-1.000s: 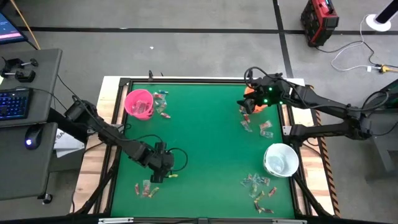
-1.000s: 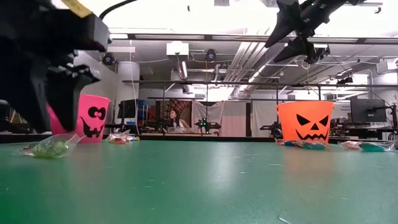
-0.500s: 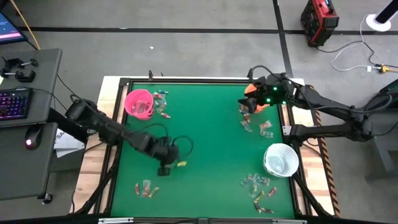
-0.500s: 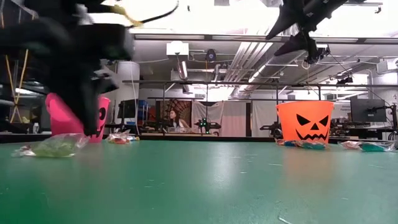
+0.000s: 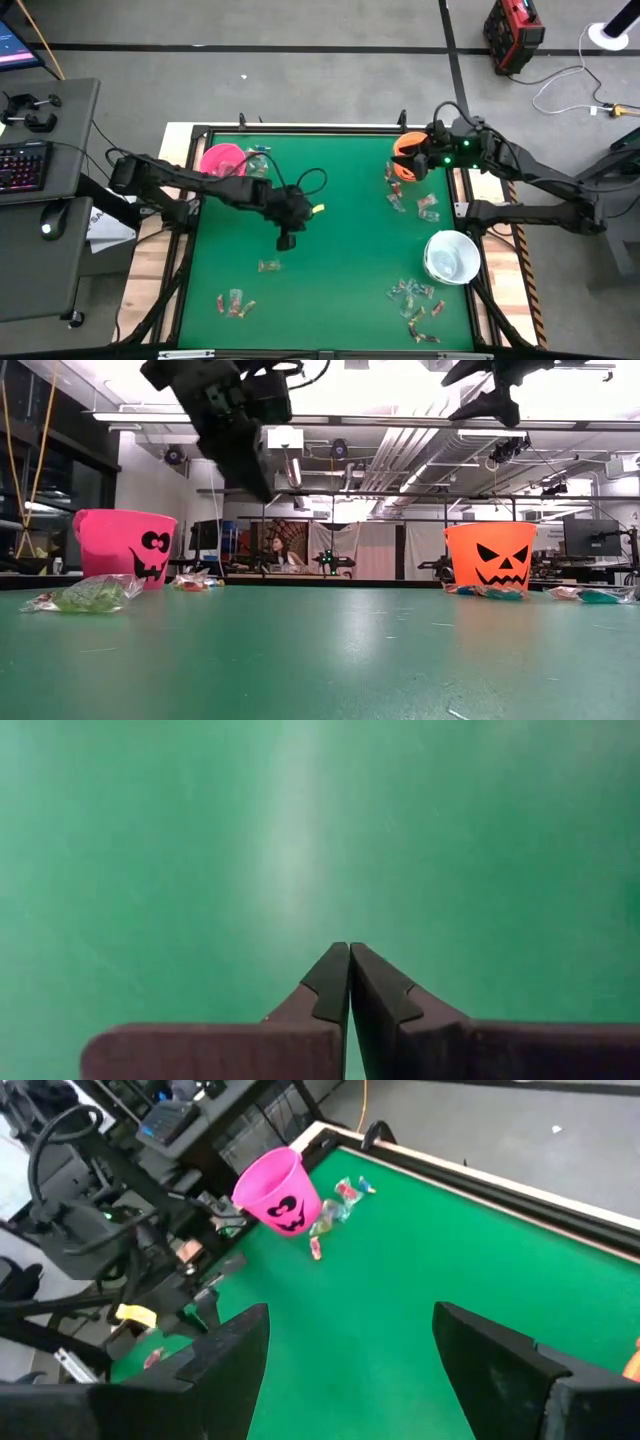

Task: Sort candy by brand, put in halloween buckets
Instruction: Put the green gummy into the white bucket

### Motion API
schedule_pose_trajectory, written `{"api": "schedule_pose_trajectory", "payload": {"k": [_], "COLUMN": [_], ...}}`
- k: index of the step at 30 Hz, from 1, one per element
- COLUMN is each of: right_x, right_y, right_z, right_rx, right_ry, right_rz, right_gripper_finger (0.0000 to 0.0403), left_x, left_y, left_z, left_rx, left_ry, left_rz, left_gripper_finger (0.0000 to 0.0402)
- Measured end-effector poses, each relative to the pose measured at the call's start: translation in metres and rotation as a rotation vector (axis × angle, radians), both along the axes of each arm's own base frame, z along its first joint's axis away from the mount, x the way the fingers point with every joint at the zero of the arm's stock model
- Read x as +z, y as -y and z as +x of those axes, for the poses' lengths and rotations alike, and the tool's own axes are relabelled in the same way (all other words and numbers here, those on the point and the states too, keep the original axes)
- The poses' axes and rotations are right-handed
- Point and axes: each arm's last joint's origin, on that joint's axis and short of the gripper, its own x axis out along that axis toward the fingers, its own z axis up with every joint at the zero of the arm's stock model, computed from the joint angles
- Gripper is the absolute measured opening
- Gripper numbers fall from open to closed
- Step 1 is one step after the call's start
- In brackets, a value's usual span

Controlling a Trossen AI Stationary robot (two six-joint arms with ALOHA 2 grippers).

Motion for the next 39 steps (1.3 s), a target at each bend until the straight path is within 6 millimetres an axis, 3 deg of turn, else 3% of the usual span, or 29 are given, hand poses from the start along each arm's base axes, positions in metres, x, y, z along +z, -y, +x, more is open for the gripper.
{"api": "schedule_pose_trajectory", "payload": {"k": [5,10,13,15,18,21,24,27,34,39], "right_x": [-0.006,-0.028,-0.041,-0.047,-0.053,-0.058,-0.061,-0.066,-0.098,-0.118], "right_y": [0.002,-0.005,-0.022,-0.037,-0.062,-0.085,-0.105,-0.124,-0.152,-0.159], "right_z": [0.006,0.008,0.002,-0.004,-0.015,-0.028,-0.032,-0.023,0.004,0.021], "right_rx": [0.021,0.117,0.201,0.239,0.269,0.255,0.202,0.176,0.072,0.052], "right_ry": [-0.040,-0.255,-0.439,-0.545,-0.694,-0.864,-0.956,-0.984,-1.212,-1.261], "right_rz": [0.011,0.098,0.169,0.235,0.342,0.433,0.526,0.568,0.488,0.383], "right_gripper_finger": [0.0275,0.0272,0.0246,0.0205,0.0113,0.0021,0.0020,0.0006,0.0002,0.0001], "left_x": [-0.006,-0.001,0.010,0.019,0.032,0.036,0.036,0.034,0.037,0.040], "left_y": [0.026,0.065,0.088,0.096,0.094,0.079,0.064,0.055,0.047,0.047], "left_z": [-0.015,-0.034,-0.050,-0.066,-0.089,-0.108,-0.121,-0.130,-0.128,-0.124], "left_rx": [0.064,0.076,0.069,0.095,0.179,0.262,0.288,0.268,0.175,0.129], "left_ry": [-0.192,-0.280,-0.228,-0.177,-0.061,0.028,0.077,0.114,0.210,0.253], "left_rz": [-0.162,-0.209,-0.237,-0.233,-0.187,-0.153,-0.129,-0.092,-0.002,0.030], "left_gripper_finger": [0.0021,0.0043,0.0048,0.0048,0.0048,0.0048,0.0048,0.0048,0.0048,0.0048]}}
